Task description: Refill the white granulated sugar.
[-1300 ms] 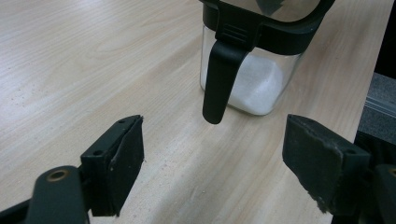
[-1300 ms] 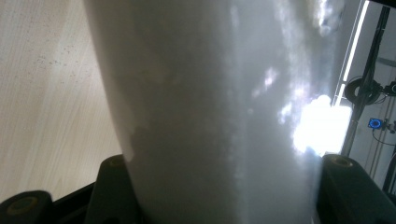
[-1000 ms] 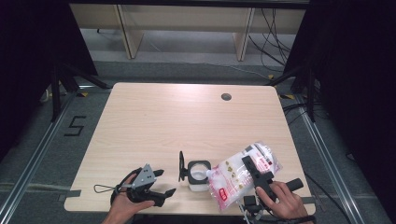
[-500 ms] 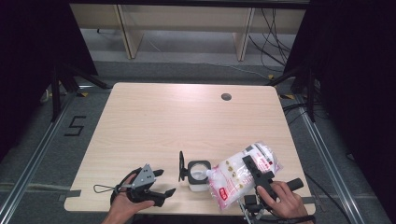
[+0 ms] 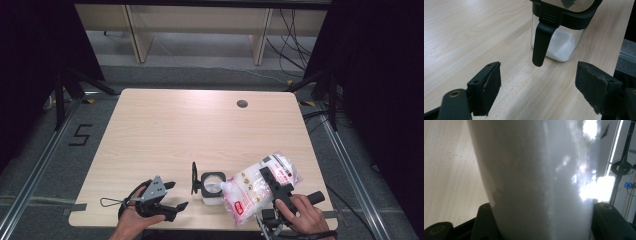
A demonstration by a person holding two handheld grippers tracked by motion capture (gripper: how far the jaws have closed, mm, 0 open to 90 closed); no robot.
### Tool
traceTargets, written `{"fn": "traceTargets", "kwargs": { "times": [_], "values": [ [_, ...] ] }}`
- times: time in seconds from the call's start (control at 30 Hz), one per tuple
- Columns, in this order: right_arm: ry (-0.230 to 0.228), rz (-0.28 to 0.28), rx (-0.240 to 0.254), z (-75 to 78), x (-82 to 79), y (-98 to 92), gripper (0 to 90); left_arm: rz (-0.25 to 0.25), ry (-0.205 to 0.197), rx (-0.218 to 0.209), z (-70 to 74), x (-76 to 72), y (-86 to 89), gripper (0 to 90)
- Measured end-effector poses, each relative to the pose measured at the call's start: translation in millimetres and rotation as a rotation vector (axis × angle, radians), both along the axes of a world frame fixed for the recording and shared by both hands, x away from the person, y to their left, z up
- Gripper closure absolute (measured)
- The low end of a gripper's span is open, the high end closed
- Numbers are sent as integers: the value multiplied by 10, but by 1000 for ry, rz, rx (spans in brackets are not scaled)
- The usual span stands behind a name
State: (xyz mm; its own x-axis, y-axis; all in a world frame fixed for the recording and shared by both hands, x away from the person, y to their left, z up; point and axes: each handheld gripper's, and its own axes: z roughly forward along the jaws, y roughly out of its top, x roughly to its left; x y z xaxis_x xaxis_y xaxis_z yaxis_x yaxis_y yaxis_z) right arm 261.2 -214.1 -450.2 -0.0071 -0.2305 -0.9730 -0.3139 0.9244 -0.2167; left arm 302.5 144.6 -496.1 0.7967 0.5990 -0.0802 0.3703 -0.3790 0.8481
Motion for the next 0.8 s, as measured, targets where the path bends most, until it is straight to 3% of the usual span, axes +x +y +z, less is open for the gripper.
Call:
{"fn": "traceTargets", "kwargs": {
  "times": [0.17,0.2,0.3,0.37,0.4,0.5,0.63,0.73,0.77,0.8],
  "values": [
    [-3,2,-8,0,5,-6,477,0,0,-2,0,0,-2,203],
    [-12,17,-4,0,12,-12,478,-10,-15,27,3,17,17,203],
    [-3,-1,5,-3,2,-9,478,-5,-6,25,3,9,14,203],
    [-5,6,5,3,2,-9,479,-2,-8,-3,-3,6,-1,203],
    [-3,5,8,2,1,-11,479,-9,-12,23,1,15,15,203],
    [-14,8,-18,26,-2,-7,480,-8,-10,8,2,6,7,203],
    [-17,9,-1,13,4,-16,480,-3,-7,5,-1,2,1,203],
    [-31,21,-15,27,3,-12,481,-4,-12,8,-1,9,5,203],
    [-24,14,-23,31,1,-10,481,-7,-11,24,1,15,15,203],
    [-14,5,-3,8,-1,-14,481,-2,0,8,0,2,4,203]
  ]
}}
